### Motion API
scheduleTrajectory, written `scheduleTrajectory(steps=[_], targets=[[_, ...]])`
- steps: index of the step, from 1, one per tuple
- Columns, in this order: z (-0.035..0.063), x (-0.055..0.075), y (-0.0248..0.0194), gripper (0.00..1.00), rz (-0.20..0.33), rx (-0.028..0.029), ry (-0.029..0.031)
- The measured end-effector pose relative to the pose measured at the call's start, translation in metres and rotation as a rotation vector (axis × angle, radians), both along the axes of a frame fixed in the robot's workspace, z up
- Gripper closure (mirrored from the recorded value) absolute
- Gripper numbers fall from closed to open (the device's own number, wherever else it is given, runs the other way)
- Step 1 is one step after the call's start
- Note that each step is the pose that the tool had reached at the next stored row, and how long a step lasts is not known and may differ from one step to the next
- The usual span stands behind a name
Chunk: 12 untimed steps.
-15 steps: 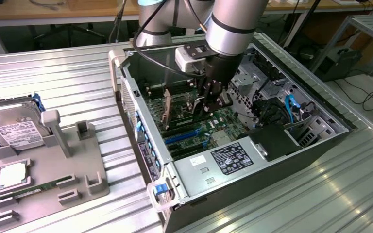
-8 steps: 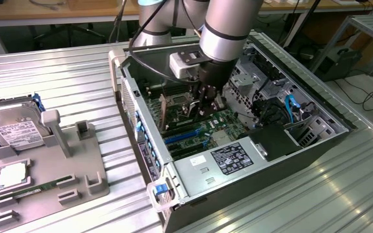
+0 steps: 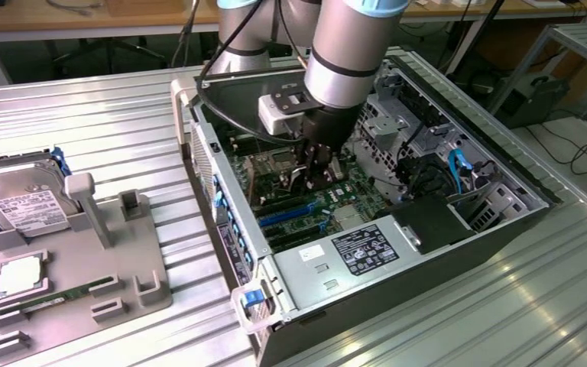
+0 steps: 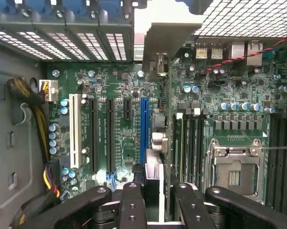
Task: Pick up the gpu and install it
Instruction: 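Insert the gpu into the slot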
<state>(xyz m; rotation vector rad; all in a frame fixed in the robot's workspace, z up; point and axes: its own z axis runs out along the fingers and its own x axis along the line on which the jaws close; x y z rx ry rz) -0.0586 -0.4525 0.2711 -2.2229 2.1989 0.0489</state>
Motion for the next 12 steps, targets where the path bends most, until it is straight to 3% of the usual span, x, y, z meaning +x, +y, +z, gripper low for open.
scheduleTrajectory(steps=[3,10,12], targets=[[-0.0045,0.0000,-0.0043,0.72,0.000,0.0000,0.0001],[-0.0087,-0.0031,-0.0052,0.72,0.000,-0.0029,0.0006],[-0.0097,-0.0033,-0.0074,0.72,0.000,-0.0027,0.0005]])
